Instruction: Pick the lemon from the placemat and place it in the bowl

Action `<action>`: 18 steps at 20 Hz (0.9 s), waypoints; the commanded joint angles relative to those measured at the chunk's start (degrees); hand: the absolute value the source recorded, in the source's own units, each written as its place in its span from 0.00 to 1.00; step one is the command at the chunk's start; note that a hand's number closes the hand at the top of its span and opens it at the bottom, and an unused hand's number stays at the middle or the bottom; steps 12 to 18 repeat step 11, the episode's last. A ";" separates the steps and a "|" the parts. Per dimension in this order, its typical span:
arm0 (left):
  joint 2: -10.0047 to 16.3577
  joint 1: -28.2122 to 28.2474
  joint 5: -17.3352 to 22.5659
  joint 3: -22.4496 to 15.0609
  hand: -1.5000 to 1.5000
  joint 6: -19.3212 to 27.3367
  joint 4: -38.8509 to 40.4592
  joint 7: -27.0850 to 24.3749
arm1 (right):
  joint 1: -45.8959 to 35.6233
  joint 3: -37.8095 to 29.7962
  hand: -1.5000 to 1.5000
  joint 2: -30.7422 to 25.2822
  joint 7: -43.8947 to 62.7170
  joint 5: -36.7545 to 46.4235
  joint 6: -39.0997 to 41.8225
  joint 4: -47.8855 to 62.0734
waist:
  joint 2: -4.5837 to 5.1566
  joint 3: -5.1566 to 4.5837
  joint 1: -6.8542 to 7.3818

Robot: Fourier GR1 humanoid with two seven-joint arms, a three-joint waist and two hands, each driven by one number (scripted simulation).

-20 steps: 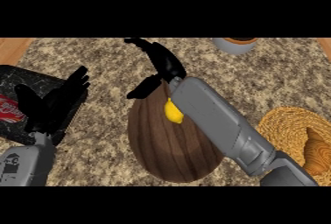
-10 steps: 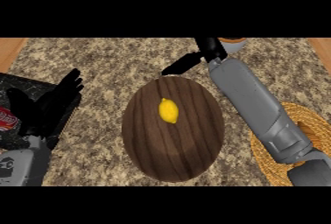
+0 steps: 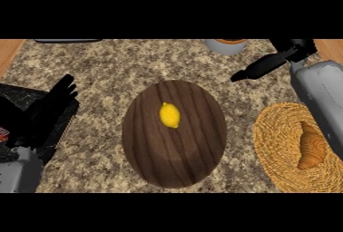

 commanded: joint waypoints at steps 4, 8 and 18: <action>-0.24 1.75 -0.89 0.35 0.50 0.79 -0.12 -0.77 | 14.94 -6.27 0.00 -10.82 -5.60 -12.73 19.45 -13.67 | -0.18 0.01 -1.13; -0.15 1.87 0.02 0.27 0.50 0.30 -1.62 0.82 | 24.43 -11.09 0.00 -14.57 -7.15 -21.78 28.58 -15.54 | -0.02 0.02 -0.82; -1.15 1.75 -1.43 -0.31 0.50 1.03 0.40 -1.38 | 33.31 -15.12 1.00 -22.32 -10.51 -22.99 33.89 -23.02 | -0.07 -0.03 -1.58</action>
